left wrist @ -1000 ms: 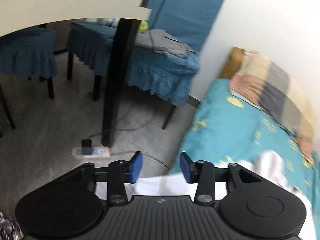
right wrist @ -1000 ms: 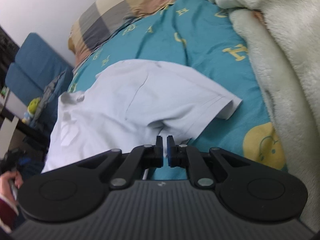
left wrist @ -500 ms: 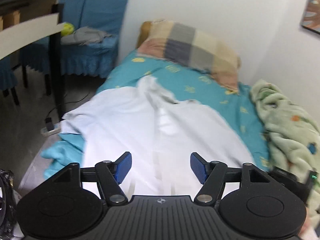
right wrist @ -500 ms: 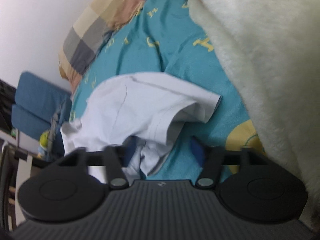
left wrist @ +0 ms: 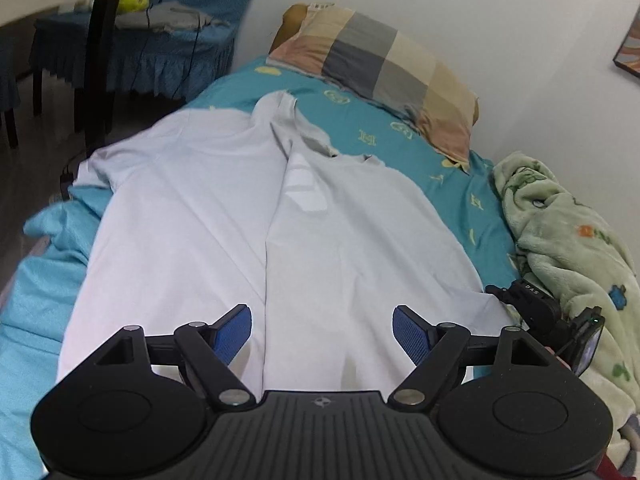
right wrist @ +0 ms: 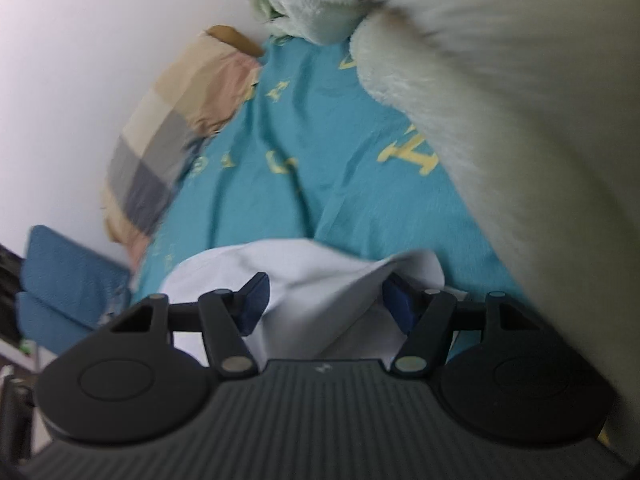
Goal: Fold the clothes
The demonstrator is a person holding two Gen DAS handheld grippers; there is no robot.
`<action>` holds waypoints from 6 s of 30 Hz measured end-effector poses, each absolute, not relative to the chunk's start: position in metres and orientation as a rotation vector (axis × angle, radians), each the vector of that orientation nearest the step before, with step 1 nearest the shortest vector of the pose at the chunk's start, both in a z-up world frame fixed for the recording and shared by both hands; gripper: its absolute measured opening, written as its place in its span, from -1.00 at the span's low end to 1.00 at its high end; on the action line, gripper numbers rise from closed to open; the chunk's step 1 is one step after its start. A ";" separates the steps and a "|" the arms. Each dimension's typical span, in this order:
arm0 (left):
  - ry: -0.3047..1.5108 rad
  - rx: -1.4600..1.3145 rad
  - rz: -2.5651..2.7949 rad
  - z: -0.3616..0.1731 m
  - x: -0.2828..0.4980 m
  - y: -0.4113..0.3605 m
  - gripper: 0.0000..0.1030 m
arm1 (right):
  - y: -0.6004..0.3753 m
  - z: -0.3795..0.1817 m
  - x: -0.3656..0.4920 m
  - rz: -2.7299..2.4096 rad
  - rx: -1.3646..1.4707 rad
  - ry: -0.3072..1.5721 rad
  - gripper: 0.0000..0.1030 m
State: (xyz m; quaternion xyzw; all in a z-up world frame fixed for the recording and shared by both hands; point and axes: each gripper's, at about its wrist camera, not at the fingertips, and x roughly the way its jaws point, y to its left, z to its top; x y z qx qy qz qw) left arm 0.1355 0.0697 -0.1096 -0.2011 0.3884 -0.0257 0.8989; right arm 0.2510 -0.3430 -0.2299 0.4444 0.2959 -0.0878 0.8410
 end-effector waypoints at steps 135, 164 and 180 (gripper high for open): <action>0.837 0.625 -0.481 -0.145 0.389 -0.019 0.13 | -0.253 -0.138 0.166 0.261 0.484 0.815 -0.01; 0.749 0.526 -0.636 -0.111 0.368 -0.020 -0.92 | -0.271 -0.145 0.172 0.210 0.571 0.835 0.01; 0.767 1.082 -0.743 -0.187 0.382 -0.058 -0.02 | -0.277 -0.171 0.182 0.181 0.648 0.920 0.01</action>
